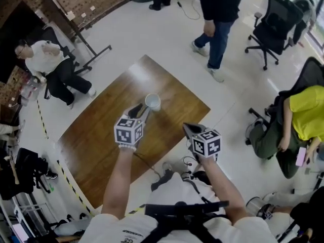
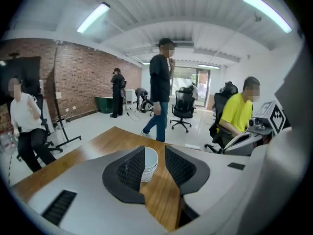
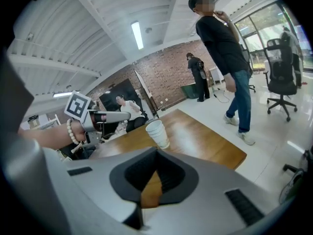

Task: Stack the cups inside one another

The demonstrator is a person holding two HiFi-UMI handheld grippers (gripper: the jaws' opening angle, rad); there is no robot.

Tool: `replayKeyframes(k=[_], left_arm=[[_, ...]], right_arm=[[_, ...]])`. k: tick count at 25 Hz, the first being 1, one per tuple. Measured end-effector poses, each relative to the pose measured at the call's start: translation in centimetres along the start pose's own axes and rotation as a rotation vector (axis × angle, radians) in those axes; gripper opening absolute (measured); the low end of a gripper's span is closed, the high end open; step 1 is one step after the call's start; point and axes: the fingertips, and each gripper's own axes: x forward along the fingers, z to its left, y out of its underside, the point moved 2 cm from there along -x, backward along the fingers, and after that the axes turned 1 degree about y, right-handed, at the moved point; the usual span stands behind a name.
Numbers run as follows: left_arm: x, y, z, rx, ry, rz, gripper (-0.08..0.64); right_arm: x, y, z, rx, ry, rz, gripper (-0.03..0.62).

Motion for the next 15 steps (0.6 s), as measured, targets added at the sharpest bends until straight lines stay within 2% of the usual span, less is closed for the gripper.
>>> replayKeyframes(k=[3,6,7,9,12,15], left_arm=[[-3.1,0.6,-0.6,-0.081,-0.053,-0.076,0.13],[-5.5,1.6,-1.5,-0.13,-0.097,-0.11,0.122],[-6.3,2.0,-1.7,-0.138,-0.11,-0.114,0.091],[-7.7,2.9,-2.0,-0.158,-0.138,-0.122,0.083],[-9.5,3.8,-2.7,-0.203,-0.183,-0.142,0.0],[-10.8,4.7,-3.6,-0.227,-0.22,-0.157,0.0]], right_arm=[[-0.2,-1.2,0.3,-0.022,-0.03,-0.016,0.002],[-0.4,-2.5,0.9,-0.048,-0.063,-0.031,0.002],[-0.4,-2.8,1.3,-0.052,-0.072,-0.035,0.002],[-0.6,-3.2,2.1,-0.06,-0.088,-0.042,0.002],[-1.2,-3.9,3.1,-0.08,-0.123,-0.051,0.002],[-1.7,-3.9,3.6,-0.094,-0.147,-0.059,0.002]])
